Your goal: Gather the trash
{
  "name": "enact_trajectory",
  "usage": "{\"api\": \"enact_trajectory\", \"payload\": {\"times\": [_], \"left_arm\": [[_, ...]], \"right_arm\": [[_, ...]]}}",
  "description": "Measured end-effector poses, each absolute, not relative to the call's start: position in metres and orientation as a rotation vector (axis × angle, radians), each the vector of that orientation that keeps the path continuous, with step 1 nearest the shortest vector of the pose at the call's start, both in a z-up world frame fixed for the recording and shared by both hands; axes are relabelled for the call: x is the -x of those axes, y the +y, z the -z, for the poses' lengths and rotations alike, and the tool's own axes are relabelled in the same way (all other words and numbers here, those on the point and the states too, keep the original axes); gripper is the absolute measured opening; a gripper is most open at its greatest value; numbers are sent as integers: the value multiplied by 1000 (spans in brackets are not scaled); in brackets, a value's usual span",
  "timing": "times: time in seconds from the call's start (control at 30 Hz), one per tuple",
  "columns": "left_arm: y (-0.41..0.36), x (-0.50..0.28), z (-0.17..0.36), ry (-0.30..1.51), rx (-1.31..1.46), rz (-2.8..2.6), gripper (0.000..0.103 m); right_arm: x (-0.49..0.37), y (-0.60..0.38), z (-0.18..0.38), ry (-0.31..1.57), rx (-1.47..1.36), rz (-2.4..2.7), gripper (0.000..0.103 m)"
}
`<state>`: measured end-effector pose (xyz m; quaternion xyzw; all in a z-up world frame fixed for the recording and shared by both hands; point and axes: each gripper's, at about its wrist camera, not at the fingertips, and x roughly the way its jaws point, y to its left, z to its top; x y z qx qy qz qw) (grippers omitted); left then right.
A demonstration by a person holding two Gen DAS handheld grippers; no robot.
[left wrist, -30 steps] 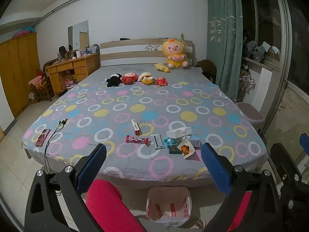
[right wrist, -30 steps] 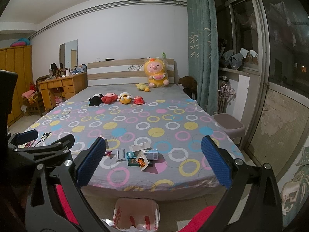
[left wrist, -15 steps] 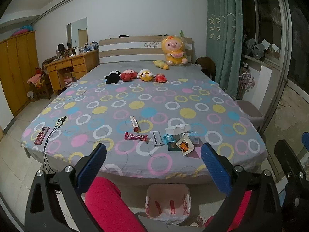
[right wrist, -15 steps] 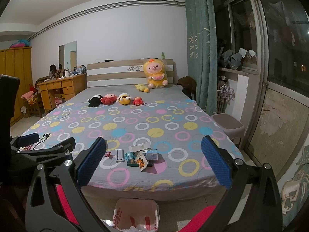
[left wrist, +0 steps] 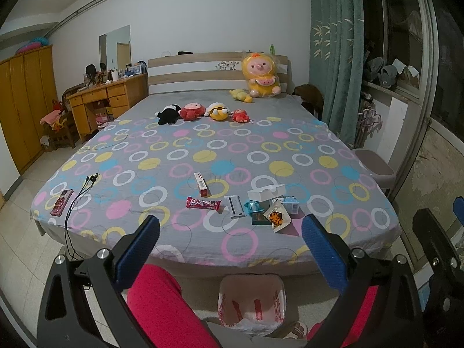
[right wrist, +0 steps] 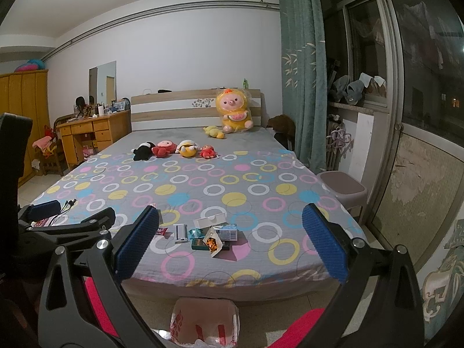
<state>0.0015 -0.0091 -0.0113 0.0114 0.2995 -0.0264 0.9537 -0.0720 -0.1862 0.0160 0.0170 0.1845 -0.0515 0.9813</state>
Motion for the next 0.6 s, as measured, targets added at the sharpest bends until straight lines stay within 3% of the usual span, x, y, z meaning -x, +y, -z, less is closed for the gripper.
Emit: {"api": "enact_trajectory", "payload": {"times": [0.6], "left_arm": [[-11,-3,22,651,-2,61,96]], "right_arm": [[71,-183,-16,380,-35,93,97]]}}
